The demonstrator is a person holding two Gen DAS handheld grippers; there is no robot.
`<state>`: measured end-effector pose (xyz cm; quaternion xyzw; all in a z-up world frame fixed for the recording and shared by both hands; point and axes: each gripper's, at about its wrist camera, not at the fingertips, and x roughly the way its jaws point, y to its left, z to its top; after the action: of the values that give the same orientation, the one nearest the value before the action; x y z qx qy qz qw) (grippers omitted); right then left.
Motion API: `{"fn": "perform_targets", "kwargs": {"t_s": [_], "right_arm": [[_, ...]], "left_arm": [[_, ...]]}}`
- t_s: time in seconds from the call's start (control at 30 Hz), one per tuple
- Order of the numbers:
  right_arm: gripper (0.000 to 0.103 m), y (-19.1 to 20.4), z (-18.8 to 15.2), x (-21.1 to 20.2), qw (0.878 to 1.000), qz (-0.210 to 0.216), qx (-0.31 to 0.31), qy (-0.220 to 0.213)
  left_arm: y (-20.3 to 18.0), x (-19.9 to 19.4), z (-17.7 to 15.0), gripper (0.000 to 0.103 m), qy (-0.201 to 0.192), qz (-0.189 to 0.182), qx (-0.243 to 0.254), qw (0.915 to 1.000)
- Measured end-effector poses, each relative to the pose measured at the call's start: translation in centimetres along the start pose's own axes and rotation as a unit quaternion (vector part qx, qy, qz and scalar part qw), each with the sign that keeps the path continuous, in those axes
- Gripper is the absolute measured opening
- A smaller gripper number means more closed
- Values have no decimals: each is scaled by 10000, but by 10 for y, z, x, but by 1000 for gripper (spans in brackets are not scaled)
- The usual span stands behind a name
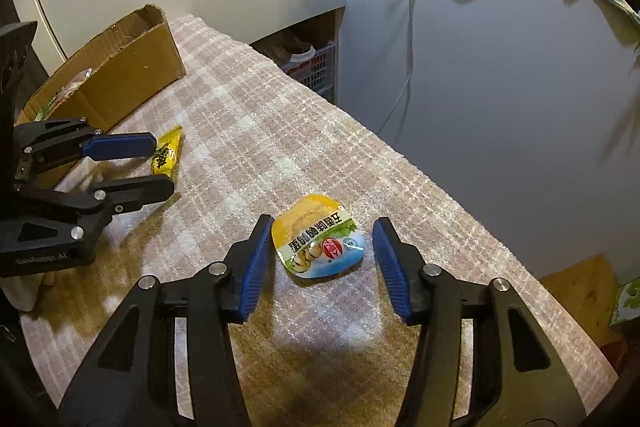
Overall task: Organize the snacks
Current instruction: 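Grasp the yellow wrapped candy with the left gripper while the right grasps the yellow-blue snack bag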
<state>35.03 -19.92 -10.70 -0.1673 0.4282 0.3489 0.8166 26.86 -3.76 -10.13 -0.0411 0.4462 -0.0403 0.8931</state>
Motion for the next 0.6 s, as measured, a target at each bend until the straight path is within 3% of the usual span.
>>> {"fn": "perform_targets", "kwargs": {"t_s": [0.17, 0.33, 0.47, 0.6], "right_arm": [[44, 1, 1, 0, 10000, -57, -8, -5], [44, -1, -2, -2, 10000, -57, 33, -36], [43, -1, -4, -4, 9999, -36, 84, -55], [42, -1, -7, -6, 9999, -13, 129, -70]], "left_arm": [[-5, 9, 4, 46, 61, 238, 162, 9996], [-10, 10, 2, 31, -19, 377, 380, 9986], [-8, 9, 2, 12, -31, 345, 377, 9987], [-6, 7, 1, 9, -49, 249, 335, 9991]]}}
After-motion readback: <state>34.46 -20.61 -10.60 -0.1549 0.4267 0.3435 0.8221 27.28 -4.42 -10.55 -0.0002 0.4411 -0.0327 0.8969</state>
